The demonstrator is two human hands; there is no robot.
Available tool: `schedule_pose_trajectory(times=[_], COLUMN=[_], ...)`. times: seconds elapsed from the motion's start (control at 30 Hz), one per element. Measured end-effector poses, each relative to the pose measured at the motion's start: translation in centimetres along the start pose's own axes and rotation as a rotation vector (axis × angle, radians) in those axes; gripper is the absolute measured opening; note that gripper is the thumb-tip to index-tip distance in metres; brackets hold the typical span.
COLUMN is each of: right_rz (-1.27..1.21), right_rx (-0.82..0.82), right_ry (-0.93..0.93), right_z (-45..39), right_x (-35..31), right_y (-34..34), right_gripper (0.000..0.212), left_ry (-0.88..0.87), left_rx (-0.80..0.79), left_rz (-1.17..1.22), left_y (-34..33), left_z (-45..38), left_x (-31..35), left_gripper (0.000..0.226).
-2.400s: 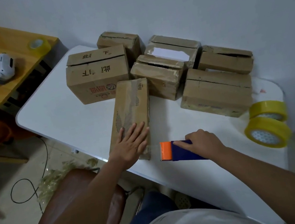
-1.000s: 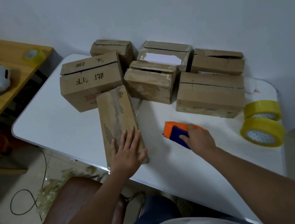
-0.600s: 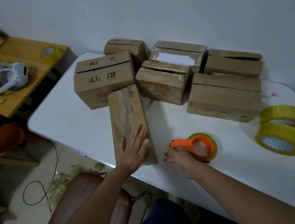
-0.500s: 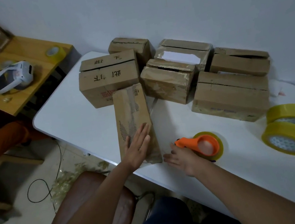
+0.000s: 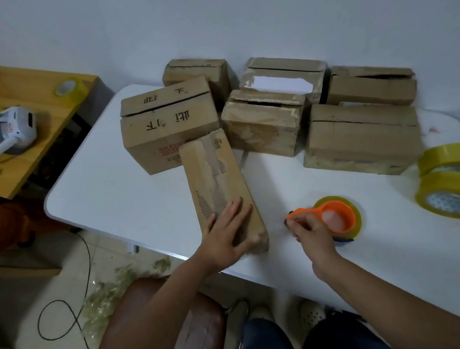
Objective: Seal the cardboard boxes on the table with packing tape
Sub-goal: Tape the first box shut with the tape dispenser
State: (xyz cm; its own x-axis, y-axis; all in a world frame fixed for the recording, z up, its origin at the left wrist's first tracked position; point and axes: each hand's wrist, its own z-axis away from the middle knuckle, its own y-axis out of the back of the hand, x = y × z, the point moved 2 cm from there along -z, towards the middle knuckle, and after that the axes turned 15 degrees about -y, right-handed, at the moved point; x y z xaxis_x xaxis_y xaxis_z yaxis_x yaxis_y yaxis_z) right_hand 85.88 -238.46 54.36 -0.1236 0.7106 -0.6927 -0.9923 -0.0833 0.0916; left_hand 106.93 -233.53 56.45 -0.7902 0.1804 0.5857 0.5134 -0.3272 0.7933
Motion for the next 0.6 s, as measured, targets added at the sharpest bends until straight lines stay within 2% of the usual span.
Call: schedule_pose_trajectory(times=[0.07, 0.17, 0.4, 0.6], right_rz=[-0.003, 0.0, 0.016, 0.164], right_rx=[0.01, 0.002, -0.001, -0.008], right_ry=[0.066, 0.126, 0.169, 0.27], right_z=[-0.2, -0.2, -1.0, -1.9], right_x=[-0.1, -0.4, 0.2, 0.6], right_y=[0.1, 0.2, 0.1, 0.2], right_gripper=[0.006, 0.013, 0.015, 0.011], left_ry=[-0.053, -0.066, -0.046, -0.061], left_rx=[-0.014, -0.033, 0.011, 0.021], left_rz=[-0.137, -0.323, -0.572, -0.567], left_y=[-0.6, -1.4, -2.1, -2.1], left_z=[0.2, 0.1, 0.0, 0.2], left_x=[-0.3, -0.5, 0.5, 0.3], left_gripper=[0.079, 0.079, 0.076, 0.076])
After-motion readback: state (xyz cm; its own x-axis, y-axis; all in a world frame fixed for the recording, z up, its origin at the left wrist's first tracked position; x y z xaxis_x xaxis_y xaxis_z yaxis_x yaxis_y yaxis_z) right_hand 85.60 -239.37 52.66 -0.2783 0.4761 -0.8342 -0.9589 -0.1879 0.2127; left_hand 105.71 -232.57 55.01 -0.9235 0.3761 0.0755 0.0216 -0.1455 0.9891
